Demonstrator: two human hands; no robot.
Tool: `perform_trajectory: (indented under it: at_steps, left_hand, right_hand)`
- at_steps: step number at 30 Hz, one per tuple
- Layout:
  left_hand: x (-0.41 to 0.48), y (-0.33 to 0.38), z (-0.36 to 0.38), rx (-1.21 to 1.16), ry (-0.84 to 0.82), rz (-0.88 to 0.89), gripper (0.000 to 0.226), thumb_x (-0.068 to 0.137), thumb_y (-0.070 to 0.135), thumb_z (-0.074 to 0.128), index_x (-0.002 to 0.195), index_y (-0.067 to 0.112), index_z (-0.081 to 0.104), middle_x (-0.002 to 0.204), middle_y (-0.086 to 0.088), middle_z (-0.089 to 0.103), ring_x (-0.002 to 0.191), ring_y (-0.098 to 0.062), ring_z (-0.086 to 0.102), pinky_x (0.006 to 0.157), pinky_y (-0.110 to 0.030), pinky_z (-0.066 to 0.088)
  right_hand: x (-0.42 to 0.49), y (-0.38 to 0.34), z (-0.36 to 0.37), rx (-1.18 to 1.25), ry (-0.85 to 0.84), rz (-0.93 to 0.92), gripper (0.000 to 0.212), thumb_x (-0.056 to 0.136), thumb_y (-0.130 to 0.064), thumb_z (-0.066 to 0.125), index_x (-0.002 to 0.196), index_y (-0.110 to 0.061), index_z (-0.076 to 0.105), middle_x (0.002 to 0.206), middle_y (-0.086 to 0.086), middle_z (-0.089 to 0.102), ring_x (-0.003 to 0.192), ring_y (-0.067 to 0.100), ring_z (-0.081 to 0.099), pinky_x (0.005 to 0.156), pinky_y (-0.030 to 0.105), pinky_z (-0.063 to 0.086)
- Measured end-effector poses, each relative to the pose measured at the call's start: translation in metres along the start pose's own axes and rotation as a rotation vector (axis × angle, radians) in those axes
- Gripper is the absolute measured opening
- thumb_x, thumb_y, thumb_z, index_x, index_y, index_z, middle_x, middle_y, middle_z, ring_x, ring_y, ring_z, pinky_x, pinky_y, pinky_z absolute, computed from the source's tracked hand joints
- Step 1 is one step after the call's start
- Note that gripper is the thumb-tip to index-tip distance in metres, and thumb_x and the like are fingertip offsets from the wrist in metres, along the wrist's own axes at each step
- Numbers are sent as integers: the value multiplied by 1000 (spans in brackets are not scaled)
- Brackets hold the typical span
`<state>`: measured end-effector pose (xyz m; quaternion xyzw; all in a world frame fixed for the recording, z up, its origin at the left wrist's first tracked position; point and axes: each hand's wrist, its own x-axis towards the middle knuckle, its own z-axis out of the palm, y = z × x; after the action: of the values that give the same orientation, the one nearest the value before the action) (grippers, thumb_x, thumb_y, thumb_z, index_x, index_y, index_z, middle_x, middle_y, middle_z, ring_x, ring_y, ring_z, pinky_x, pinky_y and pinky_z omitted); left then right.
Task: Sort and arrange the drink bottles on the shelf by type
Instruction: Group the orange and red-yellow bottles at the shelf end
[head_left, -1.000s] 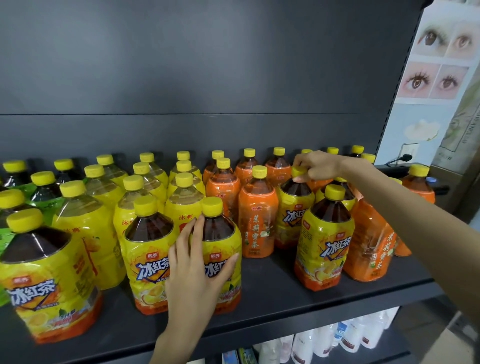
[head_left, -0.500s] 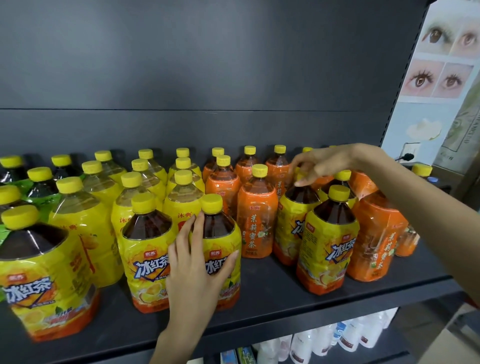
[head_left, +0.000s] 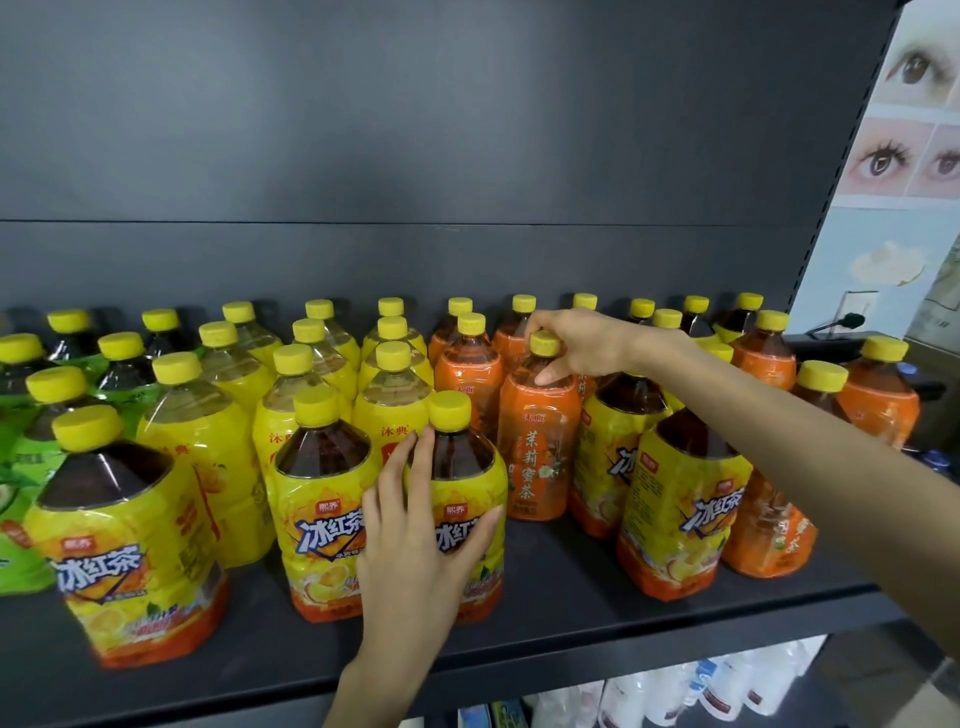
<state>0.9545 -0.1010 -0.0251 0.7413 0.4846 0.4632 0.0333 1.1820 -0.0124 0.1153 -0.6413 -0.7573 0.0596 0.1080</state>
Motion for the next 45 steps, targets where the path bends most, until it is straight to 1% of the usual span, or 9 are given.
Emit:
perform_trajectory:
  at_steps: [4,9,16,23,27,31,37,42,45]
  left_hand:
    - [-1,0,-1,-2,-11,-5,82,78,68,44,146,26,26,138,-2,44,114,-16,41,61,-16,39]
    - [0,-1,-1,1,-5,-3,82,78,68,44,146,26,26,138,-2,44,114,-16,41,61,-15,39]
    - [-1,-2,1,-2,18,4,81,79,68,44,146,26,25,138,1,41,115,-16,41,64,-17,40]
    - [-1,-1,0,-15,4,2,81,79,67,44,147,27,24,139,0,42,115,-15,40,63,-16,39]
    - [-1,-2,1,-2,19,2,82,79,67,44,147,26,24,139,0,41,115,-16,40,64,-18,40]
    - [0,-2,4,0,31,4,82,79,67,44,147,26,24,139,1,40,116,-16,40,67,-21,41]
    - [2,-1,4,9,20,2,81,79,67,44,146,26,25,138,-2,42,116,-16,39,61,-19,41]
    - [0,-3,3,19,26,26,82,80,68,44,147,25,24,139,-4,43,116,-20,41,65,-21,40]
    - [1,-3,5,26,33,37,83,81,68,46,147,22,24,140,-8,42,115,-23,41,64,-25,41]
  right_hand:
    - [8,2,-4,-84,-20,20,48,83,-20,71,123,-14,46,114,5,52,108,27,52,78,31,46]
    - [17,9,-7,-144,-17,67,48,84,-21,70,124,-14,46,126,11,51,113,28,50,83,33,46]
    - [28,13,-8,-174,3,81,45,85,-18,69,124,-14,47,128,11,51,118,29,47,83,32,42]
    - [39,26,5,-152,112,78,47,81,-10,71,122,-11,47,128,14,48,119,29,45,88,33,39]
    - [50,28,7,-112,122,39,46,79,-9,74,119,-14,51,127,11,51,118,28,47,87,31,38]
    - [56,33,8,-82,138,52,45,81,-10,72,121,-14,51,131,12,49,121,30,45,88,33,40]
    - [56,34,8,-84,129,75,46,81,-11,72,122,-14,50,131,14,49,120,31,46,87,33,40]
    - [43,26,-1,-29,49,162,60,83,-19,72,135,-21,42,138,11,44,125,31,43,95,36,41]
    - [18,14,-13,-25,135,131,60,86,-23,69,139,-15,41,141,10,46,128,28,44,100,32,37]
